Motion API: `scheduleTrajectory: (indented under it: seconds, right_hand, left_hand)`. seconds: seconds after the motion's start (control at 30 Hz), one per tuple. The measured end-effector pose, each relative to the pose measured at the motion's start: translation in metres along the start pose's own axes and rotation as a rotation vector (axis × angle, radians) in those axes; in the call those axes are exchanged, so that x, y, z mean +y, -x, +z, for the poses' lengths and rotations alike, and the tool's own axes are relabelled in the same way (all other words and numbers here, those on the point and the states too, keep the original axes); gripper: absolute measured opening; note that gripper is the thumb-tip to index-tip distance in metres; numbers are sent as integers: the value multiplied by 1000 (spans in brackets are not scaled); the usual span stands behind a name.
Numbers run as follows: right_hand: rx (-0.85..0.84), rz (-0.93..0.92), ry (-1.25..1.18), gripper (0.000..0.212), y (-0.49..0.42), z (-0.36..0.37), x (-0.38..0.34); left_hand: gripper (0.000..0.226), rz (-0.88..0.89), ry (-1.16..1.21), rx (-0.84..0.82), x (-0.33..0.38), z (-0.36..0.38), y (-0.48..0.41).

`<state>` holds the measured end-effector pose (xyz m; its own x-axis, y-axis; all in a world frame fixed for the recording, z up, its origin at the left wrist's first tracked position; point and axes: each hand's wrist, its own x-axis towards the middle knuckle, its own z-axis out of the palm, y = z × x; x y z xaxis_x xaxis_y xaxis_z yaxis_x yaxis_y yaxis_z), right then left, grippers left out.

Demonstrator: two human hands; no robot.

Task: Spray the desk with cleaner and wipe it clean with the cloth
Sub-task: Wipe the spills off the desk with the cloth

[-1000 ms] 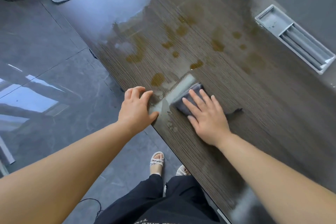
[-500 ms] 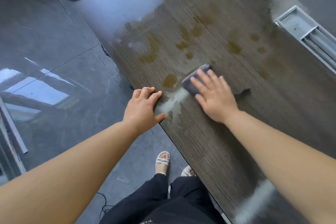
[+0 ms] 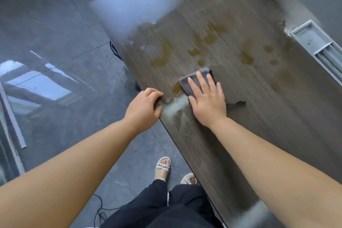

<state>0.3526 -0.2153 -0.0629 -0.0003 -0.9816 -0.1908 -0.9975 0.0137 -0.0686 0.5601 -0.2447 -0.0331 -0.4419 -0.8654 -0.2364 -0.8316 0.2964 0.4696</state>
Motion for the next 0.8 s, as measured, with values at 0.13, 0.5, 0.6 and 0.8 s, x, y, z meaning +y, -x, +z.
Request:
scheduleTrajectory:
  seconds: [0.13, 0.5, 0.6, 0.8]
  right_hand:
    - [-14, 96, -26, 56, -24, -2, -43]
    - [22, 81, -38, 55, 23, 5, -1]
    - [92, 111, -61, 56, 23, 10, -52]
    - [53, -578, 83, 50, 95, 23, 32]
  left_hand:
    - [29, -63, 169, 75, -2, -5, -2]
    - [36, -163, 205, 76, 1, -6, -4]
    - [37, -178, 233, 94, 2, -5, 0]
    - [37, -153, 214, 59, 9, -4, 6]
